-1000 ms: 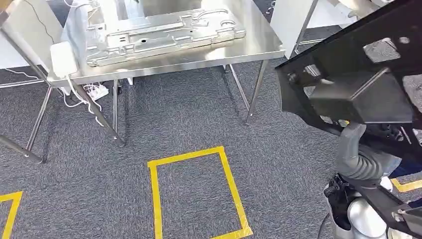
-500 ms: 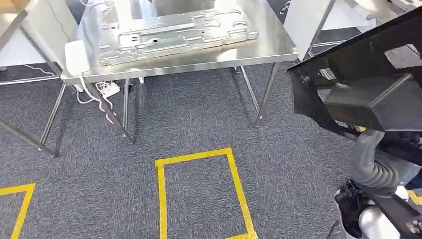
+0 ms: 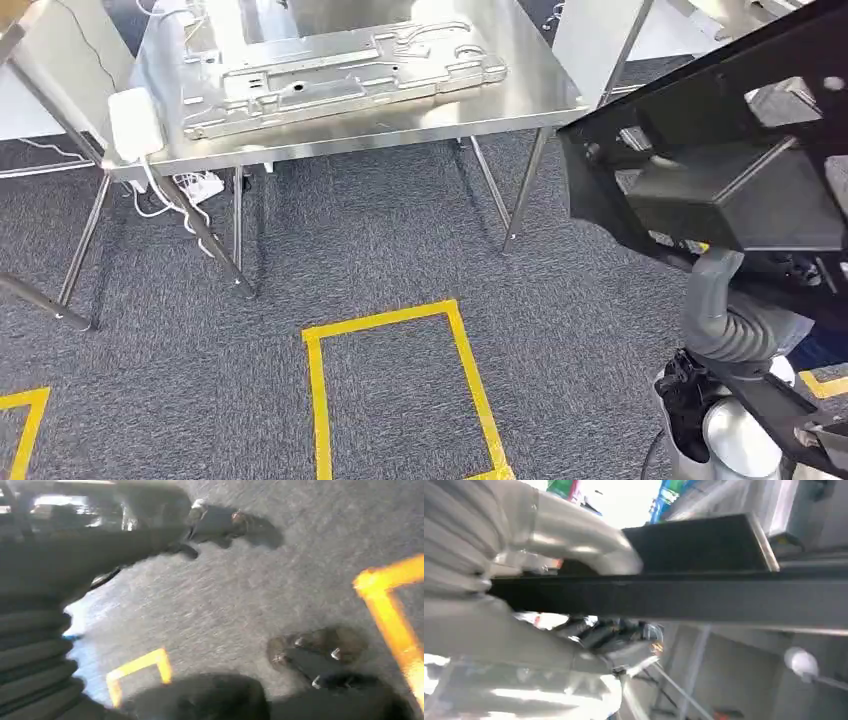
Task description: Take the parts from the cabinet and place them on the table.
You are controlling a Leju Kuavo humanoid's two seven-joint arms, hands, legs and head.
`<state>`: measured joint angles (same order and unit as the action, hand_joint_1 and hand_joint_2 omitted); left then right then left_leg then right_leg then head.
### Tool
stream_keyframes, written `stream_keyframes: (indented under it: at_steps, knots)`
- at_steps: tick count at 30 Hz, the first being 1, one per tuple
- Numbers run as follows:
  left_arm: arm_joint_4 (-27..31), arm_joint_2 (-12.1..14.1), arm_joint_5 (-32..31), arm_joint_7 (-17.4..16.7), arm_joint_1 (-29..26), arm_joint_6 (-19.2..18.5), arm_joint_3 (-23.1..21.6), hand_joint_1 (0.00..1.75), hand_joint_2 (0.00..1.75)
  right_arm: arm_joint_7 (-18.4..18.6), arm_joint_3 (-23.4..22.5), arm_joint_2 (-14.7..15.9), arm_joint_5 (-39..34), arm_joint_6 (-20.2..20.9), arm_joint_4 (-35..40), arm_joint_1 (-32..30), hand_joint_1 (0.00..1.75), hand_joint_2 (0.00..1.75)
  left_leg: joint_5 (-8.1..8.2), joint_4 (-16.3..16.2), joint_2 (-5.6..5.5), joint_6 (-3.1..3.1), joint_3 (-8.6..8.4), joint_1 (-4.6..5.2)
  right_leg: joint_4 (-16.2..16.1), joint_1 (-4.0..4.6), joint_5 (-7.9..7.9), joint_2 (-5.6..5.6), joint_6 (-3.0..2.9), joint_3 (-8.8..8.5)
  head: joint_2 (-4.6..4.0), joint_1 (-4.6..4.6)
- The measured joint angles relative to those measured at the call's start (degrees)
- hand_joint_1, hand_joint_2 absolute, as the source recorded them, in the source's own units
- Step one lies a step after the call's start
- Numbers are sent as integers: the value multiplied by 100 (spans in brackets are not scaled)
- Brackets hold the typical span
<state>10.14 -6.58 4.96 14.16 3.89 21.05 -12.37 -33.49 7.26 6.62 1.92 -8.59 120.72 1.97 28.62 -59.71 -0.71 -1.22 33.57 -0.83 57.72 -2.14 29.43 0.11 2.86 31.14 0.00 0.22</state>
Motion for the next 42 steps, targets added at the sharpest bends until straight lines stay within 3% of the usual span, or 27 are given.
stream_keyframes:
  at_steps: [2,5,6,7,8,10,11,12,13,15,17,18,20,21,22,24,26,27,29,31,33,36,37,38,39,41,42]
  knots:
    - [0,-2,-6,15,6,0,-2,0,175,-2,-7,0,-4,-2,7,-1,175,175,-15,59,6,80,-57,-15,141,-10,127,-2,34,49,0,13]
    - [0,-2,-17,24,1,-2,-2,0,175,-13,-13,4,-4,-2,7,-10,175,175,16,58,24,155,-63,-7,1481,43,693,-1,23,784,0,133]
    - [0,-2,-20,24,-1,-2,-2,0,175,-13,-13,4,-4,-2,7,-28,175,175,24,58,25,166,-68,-2,1801,44,739,-1,21,982,0,160]
    - [0,-2,-22,24,0,0,-2,0,175,-11,-13,4,-4,-2,7,-45,175,175,32,58,23,170,-82,-2,1850,44,654,-1,19,1053,0,170]
    - [0,-2,-26,24,0,0,-2,0,175,-11,-13,4,-4,-2,7,-49,175,175,51,58,13,170,-109,-3,1613,41,423,-1,19,973,0,190]
    - [0,-7,-35,26,-1,-2,-2,0,175,-13,-15,4,-4,0,7,-48,175,175,100,57,-8,138,-190,-16,602,40,-163,-2,9,525,0,251]
    - [0,-7,-35,26,-1,-2,-2,0,175,-13,-15,4,-5,-2,7,-47,175,175,127,58,-11,101,-214,-13,228,36,-251,-2,4,363,0,295]
    - [0,-7,-35,26,8,0,-2,0,175,-13,-13,-2,-4,-2,9,-44,175,175,155,29,-25,61,-199,40,107,78,-162,8,2,287,0,323]
    - [0,-4,-35,28,7,0,-2,0,175,-20,-13,0,-4,0,15,-57,175,175,149,57,-20,42,-195,31,140,54,-154,16,-15,291,0,306]
    - [0,-4,-35,26,-4,0,-2,0,175,-17,-13,-2,-4,-2,17,-68,175,175,138,115,-9,-4,-236,23,146,69,-133,29,-67,290,0,225]
    - [0,-4,-35,26,0,0,-2,0,175,-17,-13,-2,-4,-2,26,-64,175,175,227,19,18,-60,-241,-2,85,3,-140,23,-142,214,0,188]
    - [0,-4,-35,28,0,0,-2,0,175,-24,-13,-2,-4,-2,28,-62,175,175,383,-267,25,-59,-112,11,82,0,-116,8,-185,184,0,124]
    - [0,-4,-33,33,-7,0,-2,0,175,-24,-9,-4,-4,-2,28,-73,175,175,799,-1276,24,-71,393,10,82,8,-81,-9,-233,148,0,50]
    - [2,-4,-35,48,6,0,-2,0,175,-28,-9,-4,-4,-2,28,-74,175,175,894,-1662,24,-74,603,10,83,15,-70,-9,-246,132,0,35]
    - [2,-4,-35,46,21,0,-2,0,175,-26,-9,-7,-4,-2,28,-78,175,175,840,-1789,26,-74,705,6,83,16,-47,-8,-244,105,0,22]
    - [2,-4,-35,41,16,0,-2,0,175,-28,-9,-11,-4,-2,28,-85,175,175,383,-1217,28,-66,484,1,84,12,4,9,-235,23,0,6]
    - [2,-4,-37,37,7,0,-2,0,175,-31,-9,-15,-2,-2,28,-86,175,175,-171,-168,36,-37,76,0,82,8,77,22,-192,-73,0,-20]
    - [-7,-4,-37,35,-4,0,-2,0,175,-37,-9,-18,-4,-2,28,-81,175,175,-79,-109,34,-36,36,48,94,53,100,32,-154,-70,0,-26]
    - [-4,-4,-46,37,3,0,-2,0,175,-30,-11,-20,-4,-2,28,-83,175,175,-24,-30,18,0,35,46,75,43,91,29,-110,-35,0,-11]
    - [-2,-2,-48,41,-8,0,-2,0,175,-35,-9,-22,4,-2,33,-82,175,175,-21,10,13,78,18,38,18,38,96,25,-41,-78,0,-9]
    - [-2,0,-52,42,0,0,-2,0,175,-37,-13,-20,6,-2,37,-77,175,175,-17,72,20,148,-56,10,259,45,254,21,-29,15,0,20]
    - [-2,-2,-52,44,-2,-7,-2,0,175,-39,-20,-22,9,-2,37,-95,175,175,21,71,33,196,-75,14,1664,56,783,21,-21,827,0,148]
    - [-2,0,-52,44,-2,-7,-2,0,175,-37,-20,-20,11,-2,37,-107,175,175,34,71,30,203,-86,14,1882,56,769,21,-19,999,0,164]
    - [-2,0,-52,44,-3,-4,-2,0,175,-37,-20,-22,13,-2,37,-109,175,175,55,71,22,199,-113,13,1820,54,611,21,-21,1026,0,183]
    - [-2,0,-52,44,-5,-4,-2,0,175,-37,-20,-22,13,-2,37,-108,175,175,82,70,10,191,-156,9,1496,50,334,20,-15,917,0,212]
    - [-2,-4,-52,44,-6,-4,-2,0,175,-39,-20,-22,13,-2,37,-104,175,175,157,70,-9,139,-267,-5,491,50,-282,20,-26,507,0,267]
    - [-4,-2,-52,44,-3,-4,-2,0,175,-44,-20,-20,13,-2,37,-103,175,175,189,71,-13,97,-283,18,280,66,-260,26,-26,403,0,304]
